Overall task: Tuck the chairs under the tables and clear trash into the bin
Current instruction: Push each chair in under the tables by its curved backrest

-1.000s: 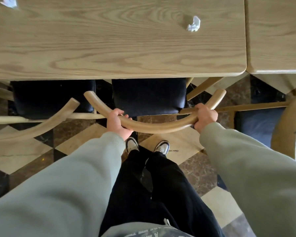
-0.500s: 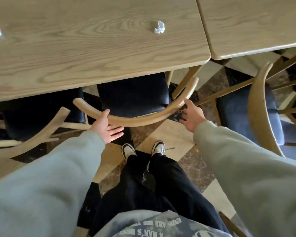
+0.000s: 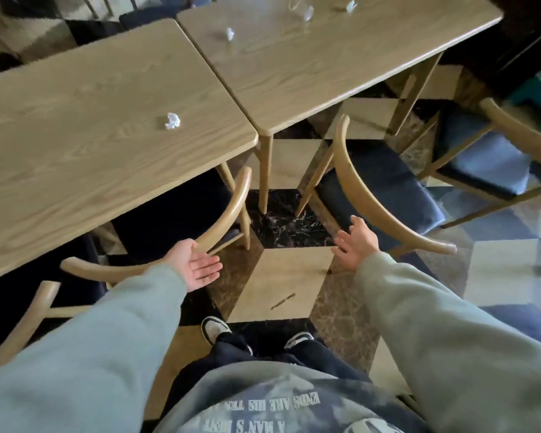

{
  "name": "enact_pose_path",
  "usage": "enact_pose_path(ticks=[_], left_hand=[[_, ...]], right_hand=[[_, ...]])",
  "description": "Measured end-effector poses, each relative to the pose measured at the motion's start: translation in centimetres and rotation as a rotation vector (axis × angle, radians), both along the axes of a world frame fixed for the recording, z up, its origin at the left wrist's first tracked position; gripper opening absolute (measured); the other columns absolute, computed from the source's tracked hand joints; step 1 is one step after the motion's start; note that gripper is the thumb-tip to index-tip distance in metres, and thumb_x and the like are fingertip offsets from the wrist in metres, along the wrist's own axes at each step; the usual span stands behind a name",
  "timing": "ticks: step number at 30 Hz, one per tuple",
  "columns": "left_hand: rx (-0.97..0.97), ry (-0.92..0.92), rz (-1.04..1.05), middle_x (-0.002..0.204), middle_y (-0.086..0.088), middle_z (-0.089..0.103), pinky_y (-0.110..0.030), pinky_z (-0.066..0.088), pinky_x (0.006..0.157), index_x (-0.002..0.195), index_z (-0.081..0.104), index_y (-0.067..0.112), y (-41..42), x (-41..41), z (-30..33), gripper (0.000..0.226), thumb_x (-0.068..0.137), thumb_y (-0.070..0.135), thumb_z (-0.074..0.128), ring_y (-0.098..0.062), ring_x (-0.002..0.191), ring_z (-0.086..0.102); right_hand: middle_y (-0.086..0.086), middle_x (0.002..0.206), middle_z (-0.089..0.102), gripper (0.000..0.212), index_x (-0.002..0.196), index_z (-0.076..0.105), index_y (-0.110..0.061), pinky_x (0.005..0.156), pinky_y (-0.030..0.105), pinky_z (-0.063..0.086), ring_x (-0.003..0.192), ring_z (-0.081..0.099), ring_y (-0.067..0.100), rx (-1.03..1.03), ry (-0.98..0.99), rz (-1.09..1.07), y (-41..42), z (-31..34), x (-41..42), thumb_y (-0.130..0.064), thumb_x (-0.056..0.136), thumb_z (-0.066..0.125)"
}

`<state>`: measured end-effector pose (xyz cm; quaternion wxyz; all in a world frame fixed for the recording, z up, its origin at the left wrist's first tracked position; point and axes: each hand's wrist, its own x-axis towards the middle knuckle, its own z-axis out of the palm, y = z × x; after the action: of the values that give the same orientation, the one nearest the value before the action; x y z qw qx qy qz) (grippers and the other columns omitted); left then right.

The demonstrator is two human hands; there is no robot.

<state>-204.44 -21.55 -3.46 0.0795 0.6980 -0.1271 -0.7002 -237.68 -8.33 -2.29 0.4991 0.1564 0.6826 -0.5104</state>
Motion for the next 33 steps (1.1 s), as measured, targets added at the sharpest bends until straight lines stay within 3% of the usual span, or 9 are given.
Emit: enact_pose_path(ticks=[3,7,11,13,20,23,27,30,33], left_hand=[[-0.064,0.014,-0.115,0.112,-0.022,0.074,-0.051,0.058,0.071,0.121,0.058,0.000,0.4,-7.2,1.2,0.037,0.107,0.033,0.048,-0.038,0.100,0.073],[-0.122,0.096,-0.220,0.119,-0.020,0.070,-0.051,0.056,0.074,0.124,0.058,0.002,1.5,-17.7,2.9,0.035,0.109,0.029,0.044,-0.038,0.104,0.069],[-0.165,0.107,-0.360,0.115,-0.020,0.073,-0.050,0.057,0.074,0.120,0.060,0.004,2.1,-26.1,3.9,0.030,0.107,0.027,0.047,-0.038,0.104,0.071],[-0.182,0.106,-0.406,0.117,-0.021,0.072,-0.050,0.057,0.074,0.120,0.061,0.004,1.9,-28.8,3.6,0.030,0.107,0.027,0.047,-0.038,0.104,0.071],[-0.142,0.022,-0.529,0.112,-0.016,0.064,-0.050,0.048,0.093,0.132,0.051,0.009,-4.5,-37.6,-0.2,0.043,0.105,0.043,0.048,-0.034,0.112,0.061],[-0.246,-0.117,-0.493,0.129,-0.008,0.058,-0.048,0.047,0.097,0.134,0.051,0.025,-9.9,-42.3,-1.4,0.050,0.096,0.057,0.050,-0.028,0.116,0.055],[-0.331,-0.260,-0.513,0.131,0.005,0.059,-0.049,0.041,0.113,0.142,0.053,0.037,-17.1,-50.4,-3.1,0.084,0.068,0.075,0.060,-0.025,0.121,0.055],[-0.340,-0.229,-0.548,0.113,0.003,0.073,-0.048,0.052,0.102,0.122,0.066,0.029,-22.0,-55.3,-4.9,0.064,0.070,0.067,0.066,-0.024,0.104,0.069],[-0.262,-0.224,-0.708,0.093,-0.005,0.081,-0.043,0.061,0.084,0.107,0.068,0.019,-24.4,-57.3,-6.9,0.043,0.080,0.053,0.065,-0.022,0.083,0.078]], right_hand=[[0.013,0.154,0.051,0.058,0.157,0.037,-0.010,0.118,0.050,0.042,0.142,0.049,0.031,-0.020,0.011,-0.175,4.4,0.6,-5.1,-0.037,0.108,0.052],[0.007,0.101,0.056,0.028,0.129,0.058,-0.021,0.098,0.044,0.052,0.092,0.058,0.022,-0.039,0.031,-0.305,10.2,0.8,-10.7,-0.034,0.105,0.051],[0.012,0.135,0.056,0.038,0.137,0.056,-0.019,0.114,0.051,0.044,0.127,0.057,0.031,-0.003,0.012,-0.436,14.1,-0.2,-14.8,-0.036,0.103,0.057],[0.013,0.142,0.054,0.042,0.139,0.056,-0.017,0.115,0.052,0.043,0.131,0.056,0.033,0.001,0.010,-0.499,14.8,-0.7,-16.5,-0.036,0.101,0.060],[0.015,0.127,0.068,0.030,0.120,0.064,-0.013,0.101,0.045,0.054,0.107,0.069,0.030,0.045,-0.063,-0.779,12.4,-4.2,-21.8,-0.028,0.094,0.065],[0.012,0.112,0.067,0.028,0.115,0.063,-0.012,0.101,0.050,0.056,0.093,0.068,0.028,0.110,-0.119,-0.915,10.1,-5.9,-23.5,-0.029,0.094,0.068],[0.008,0.088,0.068,0.011,0.101,0.063,-0.012,0.057,0.030,0.058,0.069,0.067,0.021,0.240,-0.137,-1.111,7.9,-8.1,-25.0,-0.022,0.095,0.065],[0.002,0.065,0.052,0.020,0.075,0.055,-0.016,0.050,0.027,0.049,0.049,0.050,0.015,0.291,-0.175,-1.190,7.5,-9.1,-25.7,-0.022,0.092,0.065],[0.000,0.061,0.044,0.022,0.072,0.051,-0.017,0.051,0.028,0.043,0.046,0.040,0.014,0.361,-0.181,-1.199,6.4,-9.1,-26.4,-0.020,0.091,0.063]])
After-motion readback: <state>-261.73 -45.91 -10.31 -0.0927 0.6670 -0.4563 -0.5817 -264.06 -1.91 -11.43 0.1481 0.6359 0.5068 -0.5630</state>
